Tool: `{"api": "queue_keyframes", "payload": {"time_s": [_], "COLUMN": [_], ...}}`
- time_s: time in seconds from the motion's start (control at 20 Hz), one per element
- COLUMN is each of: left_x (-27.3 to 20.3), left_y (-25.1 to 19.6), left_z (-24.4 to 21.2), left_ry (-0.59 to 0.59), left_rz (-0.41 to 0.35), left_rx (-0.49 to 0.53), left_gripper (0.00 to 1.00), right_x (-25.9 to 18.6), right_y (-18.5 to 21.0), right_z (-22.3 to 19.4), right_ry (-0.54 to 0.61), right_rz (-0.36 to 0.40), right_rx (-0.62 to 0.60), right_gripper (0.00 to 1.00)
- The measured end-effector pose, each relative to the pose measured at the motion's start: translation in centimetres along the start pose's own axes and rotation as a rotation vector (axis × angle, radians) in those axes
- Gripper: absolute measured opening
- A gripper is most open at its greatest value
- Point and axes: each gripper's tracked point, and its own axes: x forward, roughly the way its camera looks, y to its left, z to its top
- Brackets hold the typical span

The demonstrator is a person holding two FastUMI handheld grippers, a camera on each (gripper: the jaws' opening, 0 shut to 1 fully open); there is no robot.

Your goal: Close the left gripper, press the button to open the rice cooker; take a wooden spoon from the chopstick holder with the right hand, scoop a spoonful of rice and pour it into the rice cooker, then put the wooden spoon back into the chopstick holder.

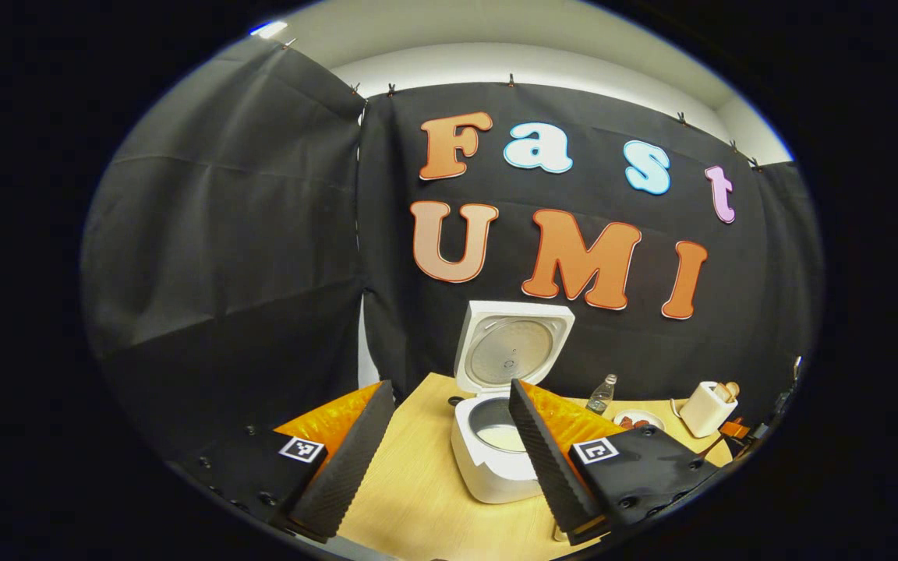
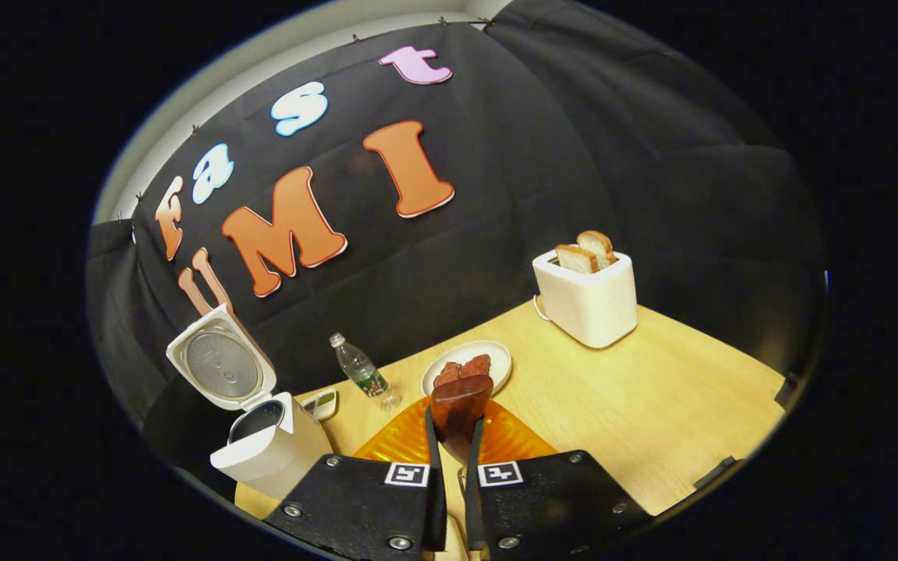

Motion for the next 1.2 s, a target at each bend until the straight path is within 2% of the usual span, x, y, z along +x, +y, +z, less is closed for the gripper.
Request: {"api": "queue_keyframes", "payload": {"time_s": [0.3,0.5,0.6,0.65,0.75,0.85,0.9,1.0,1.2], "left_x": [-0.5,-0.6,-0.3,-0.1,0.4,1.3,1.8,3.4,7.2], "left_y": [0.5,0.3,0.3,0.0,-1.1,-2.2,-2.6,-3.3,-7.2], "left_z": [-0.2,0.8,1.4,1.7,2.0,2.7,3.2,4.6,9.5], "left_ry": [0.007,-0.022,-0.038,-0.041,-0.041,-0.049,-0.053,-0.054,-0.103], "left_rz": [0.014,0.006,0.011,0.005,-0.021,-0.044,-0.051,-0.042,-0.087], "left_rx": [0.012,0.012,0.018,0.014,-0.007,-0.021,-0.016,0.015,0.061], "left_gripper": [1.00,1.00,1.00,1.00,1.00,1.00,1.00,1.00,1.00], "right_x": [2.3,2.3,2.0,1.3,0.2,-1.4,-2.2,-4.0,-7.6], "right_y": [-2.6,-5.0,-6.4,-6.6,-7.9,-8.3,-7.9,-7.1,-4.1], "right_z": [-2.8,-2.5,-3.0,-3.0,-2.3,-0.8,0.1,1.7,4.5], "right_ry": [0.036,0.029,0.048,0.062,0.071,0.055,0.051,0.038,0.016], "right_rz": [-0.022,-0.081,-0.128,-0.139,-0.187,-0.217,-0.216,-0.231,-0.219], "right_rx": [0.111,0.226,0.217,0.194,0.107,0.027,-0.009,-0.115,-0.262], "right_gripper": [0.09,0.19,0.25,0.39,0.53,0.86,0.93,0.95,0.95]}}
